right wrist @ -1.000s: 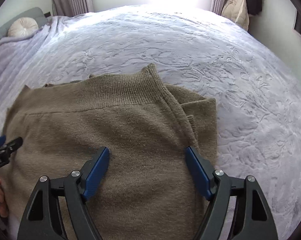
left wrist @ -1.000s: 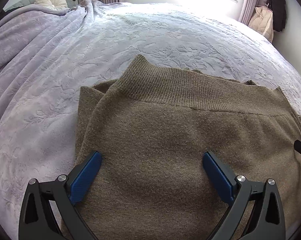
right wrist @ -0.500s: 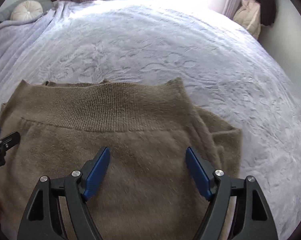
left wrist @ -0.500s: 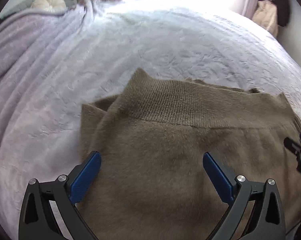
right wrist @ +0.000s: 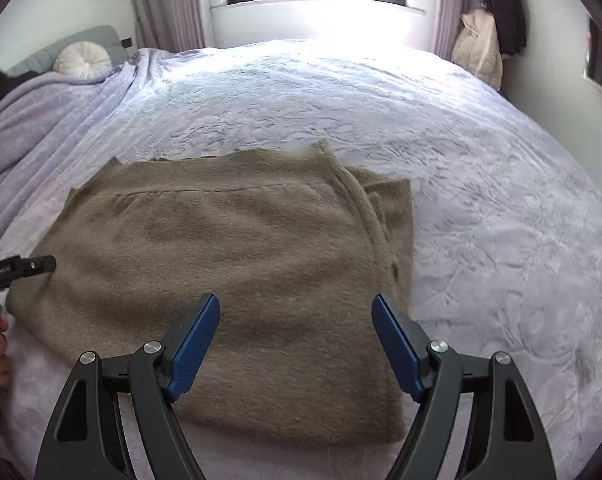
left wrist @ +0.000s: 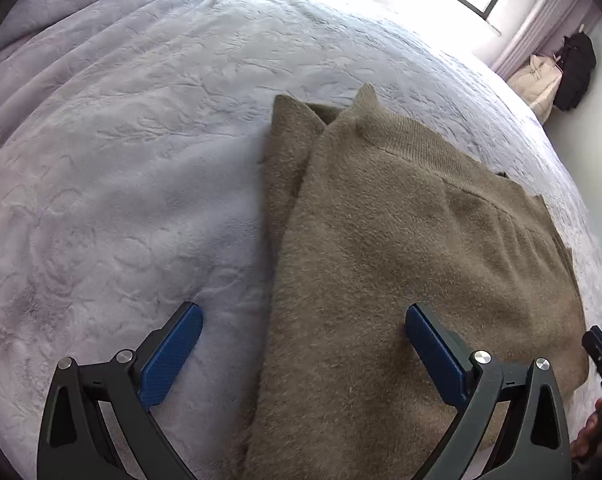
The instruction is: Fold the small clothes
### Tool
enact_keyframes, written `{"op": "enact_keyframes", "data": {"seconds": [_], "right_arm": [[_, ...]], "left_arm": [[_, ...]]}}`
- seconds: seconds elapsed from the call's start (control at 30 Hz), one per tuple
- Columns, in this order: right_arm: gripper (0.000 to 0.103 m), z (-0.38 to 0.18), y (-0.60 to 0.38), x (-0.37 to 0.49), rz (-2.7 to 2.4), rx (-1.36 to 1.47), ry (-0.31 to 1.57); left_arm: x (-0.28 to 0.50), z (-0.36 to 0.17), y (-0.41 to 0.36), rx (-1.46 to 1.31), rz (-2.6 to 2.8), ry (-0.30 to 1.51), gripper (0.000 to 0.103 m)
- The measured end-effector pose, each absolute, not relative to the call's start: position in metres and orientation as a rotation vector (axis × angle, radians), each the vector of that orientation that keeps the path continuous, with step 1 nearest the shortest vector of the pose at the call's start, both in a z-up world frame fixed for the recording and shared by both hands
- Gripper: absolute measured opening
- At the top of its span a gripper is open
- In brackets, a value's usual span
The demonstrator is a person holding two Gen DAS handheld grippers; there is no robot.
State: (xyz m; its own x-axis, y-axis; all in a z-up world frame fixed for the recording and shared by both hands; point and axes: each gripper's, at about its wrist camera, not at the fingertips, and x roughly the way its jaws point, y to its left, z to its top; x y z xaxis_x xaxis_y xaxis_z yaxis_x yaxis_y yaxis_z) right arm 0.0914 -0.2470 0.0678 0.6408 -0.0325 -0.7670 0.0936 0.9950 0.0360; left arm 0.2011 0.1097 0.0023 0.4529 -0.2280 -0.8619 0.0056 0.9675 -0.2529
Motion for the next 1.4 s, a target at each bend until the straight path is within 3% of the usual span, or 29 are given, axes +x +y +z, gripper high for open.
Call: {"op": "enact_keyframes", "data": {"seconds": [0.27,0.5,0.53,0.57,0.6,0.63,0.67,0.87,1.13,1.3,1.4], "right_arm": [[0.081,0.048,-0.342,0.097,-0.043,0.391,0.861],[0.077,0.017,-0.350,0.139,0.084,0.467,0.924],[0.070,0.015,-0.343,0.145,0.109,0.446,0.935],[0.049,0.013,-0.336,0.150,0.128,0.416,0.943],[0.030,0.011,-0.332,0.154,0.151,0.414,0.952],[0.027,0.010,-0.332,0.157,0.179,0.445,0.960],[0.021,0.012,-0.334,0.157,0.171,0.459,0.950],[0.019,0.051,-0.312,0.142,0.130,0.329,0.881],[0.019,0.103,-0.287,0.132,0.118,0.220,0.887],[0.025,0.075,-0.292,0.151,0.093,0.215,0.976],[0.020,0.042,-0.311,0.155,0.074,0.283,1.023]], "left_arm": [[0.226,-0.006,0.095,-0.198,-0.223,1.132,0.102],[0.243,-0.009,0.092,-0.210,-0.281,1.133,0.102],[0.244,-0.009,0.088,-0.198,-0.286,1.128,0.090],[0.245,-0.008,0.085,-0.198,-0.311,1.124,0.061],[0.245,-0.004,0.082,-0.215,-0.347,1.119,0.047],[0.243,0.000,0.081,-0.211,-0.349,1.114,0.028],[0.242,0.005,0.079,-0.194,-0.349,1.105,0.024],[0.234,0.036,0.076,-0.165,-0.329,1.077,0.016],[0.220,0.064,0.076,-0.106,-0.291,1.104,0.014],[0.233,0.033,0.078,-0.126,-0.254,1.182,0.014],[0.232,0.028,0.087,-0.178,-0.266,1.189,0.014]]}}
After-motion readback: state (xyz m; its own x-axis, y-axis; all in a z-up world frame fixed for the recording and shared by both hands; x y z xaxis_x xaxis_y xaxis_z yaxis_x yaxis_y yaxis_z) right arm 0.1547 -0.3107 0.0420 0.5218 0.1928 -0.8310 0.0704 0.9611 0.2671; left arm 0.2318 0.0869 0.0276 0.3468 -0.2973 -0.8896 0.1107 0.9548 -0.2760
